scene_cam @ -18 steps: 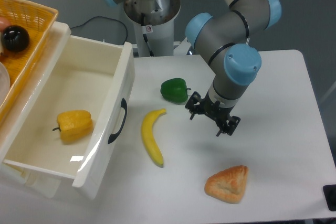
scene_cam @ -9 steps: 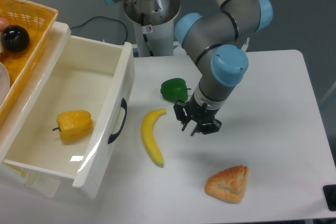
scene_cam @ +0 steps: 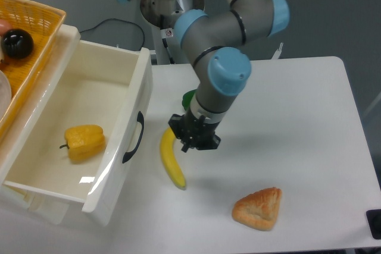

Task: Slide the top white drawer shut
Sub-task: 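Lower the gripper beside the drawer's black handle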

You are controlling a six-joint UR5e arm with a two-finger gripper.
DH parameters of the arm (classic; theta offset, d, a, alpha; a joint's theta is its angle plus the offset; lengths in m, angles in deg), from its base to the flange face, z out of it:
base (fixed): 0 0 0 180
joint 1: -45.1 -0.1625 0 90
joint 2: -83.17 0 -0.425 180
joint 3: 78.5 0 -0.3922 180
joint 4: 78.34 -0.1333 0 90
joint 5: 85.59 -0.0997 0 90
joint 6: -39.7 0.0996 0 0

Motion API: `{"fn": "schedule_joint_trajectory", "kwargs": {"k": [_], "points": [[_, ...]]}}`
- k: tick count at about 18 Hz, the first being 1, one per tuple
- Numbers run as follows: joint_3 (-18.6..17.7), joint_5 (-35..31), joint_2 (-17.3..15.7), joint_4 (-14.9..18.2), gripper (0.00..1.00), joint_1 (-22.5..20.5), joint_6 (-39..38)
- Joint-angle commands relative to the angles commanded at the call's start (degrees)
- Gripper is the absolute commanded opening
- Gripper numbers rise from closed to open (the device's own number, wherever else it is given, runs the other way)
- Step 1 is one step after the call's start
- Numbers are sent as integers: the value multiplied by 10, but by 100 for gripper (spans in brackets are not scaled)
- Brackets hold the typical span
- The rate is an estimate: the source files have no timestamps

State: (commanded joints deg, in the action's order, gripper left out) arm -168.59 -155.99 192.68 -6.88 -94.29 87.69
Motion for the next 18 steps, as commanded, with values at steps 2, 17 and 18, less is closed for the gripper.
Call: {"fn": "schedule_joint_trajectory", "kwargs": {"k": [2,17,18], "points": [[-1,2,-3,2,6,2,1],[0,71,-12,40,7,5,-40],[0,71,-12,42,7,5,-40]]}}
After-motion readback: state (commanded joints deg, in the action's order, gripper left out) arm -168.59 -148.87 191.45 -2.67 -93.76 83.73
